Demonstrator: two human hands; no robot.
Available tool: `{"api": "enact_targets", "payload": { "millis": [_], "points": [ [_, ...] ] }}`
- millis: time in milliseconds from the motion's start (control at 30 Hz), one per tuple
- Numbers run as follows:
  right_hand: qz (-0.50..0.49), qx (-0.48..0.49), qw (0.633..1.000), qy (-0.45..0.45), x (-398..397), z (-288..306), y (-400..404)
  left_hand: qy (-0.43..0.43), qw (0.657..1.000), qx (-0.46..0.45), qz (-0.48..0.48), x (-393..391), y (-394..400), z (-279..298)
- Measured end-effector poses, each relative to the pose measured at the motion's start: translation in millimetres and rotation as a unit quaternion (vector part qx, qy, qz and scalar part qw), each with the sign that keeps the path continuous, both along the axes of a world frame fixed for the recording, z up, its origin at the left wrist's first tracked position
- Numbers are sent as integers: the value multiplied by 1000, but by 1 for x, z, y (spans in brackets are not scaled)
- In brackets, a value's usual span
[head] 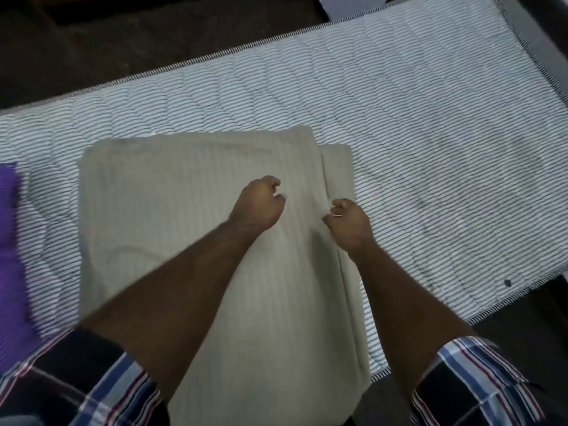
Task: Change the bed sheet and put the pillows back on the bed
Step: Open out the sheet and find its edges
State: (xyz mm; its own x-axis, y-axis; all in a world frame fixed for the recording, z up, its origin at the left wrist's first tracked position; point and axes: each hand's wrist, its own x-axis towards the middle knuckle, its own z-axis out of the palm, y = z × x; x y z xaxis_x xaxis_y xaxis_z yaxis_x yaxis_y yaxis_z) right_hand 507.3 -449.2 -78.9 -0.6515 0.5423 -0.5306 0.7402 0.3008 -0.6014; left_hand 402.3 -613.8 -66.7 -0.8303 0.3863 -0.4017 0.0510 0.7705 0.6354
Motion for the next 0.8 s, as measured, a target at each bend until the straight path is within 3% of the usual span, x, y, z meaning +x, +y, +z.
{"api": "enact_targets", "payload": {
  "millis": [367, 533, 633, 800],
  "points": [
    [16, -85, 996, 11, -15, -74, 37, 2, 995, -44, 86, -52, 147, -61],
    [51, -159, 985, 30, -15, -94, 32, -3, 987, -84, 135, -70, 172, -92],
    [79, -164, 983, 30, -14, -92, 30, 17, 983, -113, 147, -79, 173, -92],
    [62, -213, 973, 67, 7, -47, 29, 86, 981, -66, 162, -69, 171, -52]
  ]
}}
